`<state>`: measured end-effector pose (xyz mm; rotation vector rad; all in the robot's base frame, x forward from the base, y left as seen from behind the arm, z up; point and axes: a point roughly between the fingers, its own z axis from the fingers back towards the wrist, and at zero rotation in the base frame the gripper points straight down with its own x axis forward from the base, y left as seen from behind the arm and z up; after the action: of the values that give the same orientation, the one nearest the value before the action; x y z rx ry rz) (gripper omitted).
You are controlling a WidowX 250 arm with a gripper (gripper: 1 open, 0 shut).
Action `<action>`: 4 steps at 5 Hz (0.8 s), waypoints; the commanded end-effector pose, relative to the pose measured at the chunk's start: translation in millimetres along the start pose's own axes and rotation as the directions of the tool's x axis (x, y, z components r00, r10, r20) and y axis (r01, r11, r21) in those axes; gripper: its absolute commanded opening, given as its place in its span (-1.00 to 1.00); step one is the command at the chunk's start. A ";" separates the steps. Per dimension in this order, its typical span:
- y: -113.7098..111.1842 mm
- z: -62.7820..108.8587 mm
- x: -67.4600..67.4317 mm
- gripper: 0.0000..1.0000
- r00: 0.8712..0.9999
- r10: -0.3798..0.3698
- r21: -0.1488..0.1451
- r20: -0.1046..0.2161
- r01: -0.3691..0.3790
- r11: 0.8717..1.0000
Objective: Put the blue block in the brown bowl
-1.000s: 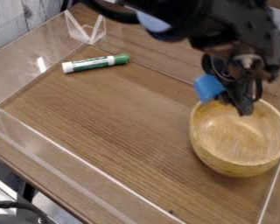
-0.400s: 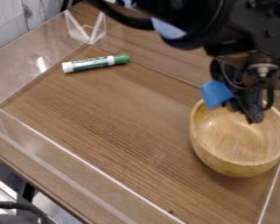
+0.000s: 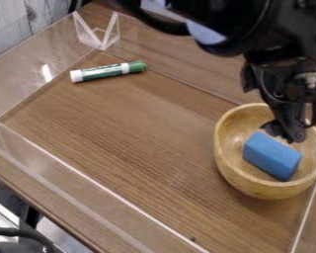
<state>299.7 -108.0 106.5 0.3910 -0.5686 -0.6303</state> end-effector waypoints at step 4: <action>-13.8 -9.7 11.4 1.00 0.999 0.035 0.004 0.006 -0.035 0.999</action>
<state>298.7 -115.8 78.9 0.4001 -0.5187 -0.6123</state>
